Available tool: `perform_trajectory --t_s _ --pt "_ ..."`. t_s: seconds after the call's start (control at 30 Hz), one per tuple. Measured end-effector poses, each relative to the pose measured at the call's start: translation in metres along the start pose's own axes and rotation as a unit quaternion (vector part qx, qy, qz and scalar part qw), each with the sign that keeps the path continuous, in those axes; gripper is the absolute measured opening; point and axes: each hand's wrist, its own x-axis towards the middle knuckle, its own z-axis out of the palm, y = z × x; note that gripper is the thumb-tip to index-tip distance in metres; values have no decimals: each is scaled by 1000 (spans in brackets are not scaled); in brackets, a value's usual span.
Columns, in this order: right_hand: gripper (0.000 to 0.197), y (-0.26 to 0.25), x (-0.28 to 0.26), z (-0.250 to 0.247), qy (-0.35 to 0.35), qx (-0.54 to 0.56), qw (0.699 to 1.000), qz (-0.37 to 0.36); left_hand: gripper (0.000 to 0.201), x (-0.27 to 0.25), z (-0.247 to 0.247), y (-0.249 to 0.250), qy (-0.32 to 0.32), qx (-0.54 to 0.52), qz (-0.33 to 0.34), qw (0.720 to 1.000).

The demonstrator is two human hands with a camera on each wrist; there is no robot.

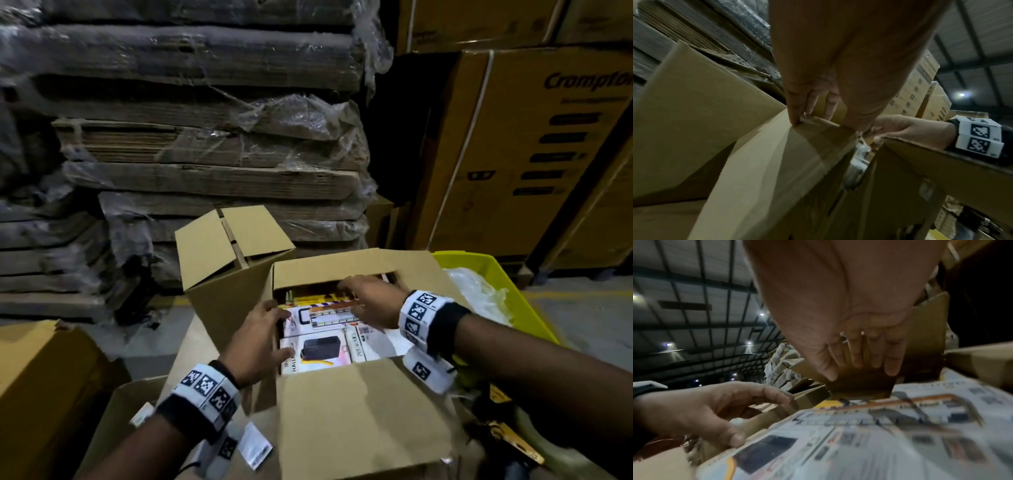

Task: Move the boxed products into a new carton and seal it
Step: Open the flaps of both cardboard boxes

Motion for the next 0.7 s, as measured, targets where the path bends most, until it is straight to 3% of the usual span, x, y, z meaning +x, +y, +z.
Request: perform_trajectory --t_s 0.1,0.17,0.3,0.43,0.7 --pt "55 8 8 -11 128 3 992 -2 80 0 6 -8 5 -34 4 999" --pt "67 19 23 -17 176 2 984 -1 87 0 8 -11 14 -56 8 998" --pt "86 37 65 -20 123 -52 990 37 101 0 14 -17 32 -97 14 995" --pt "85 48 90 0 41 -71 991 104 105 -1 21 -26 43 -154 13 987" --pt "85 58 95 9 75 -108 975 178 97 1 29 -17 44 -209 49 976"
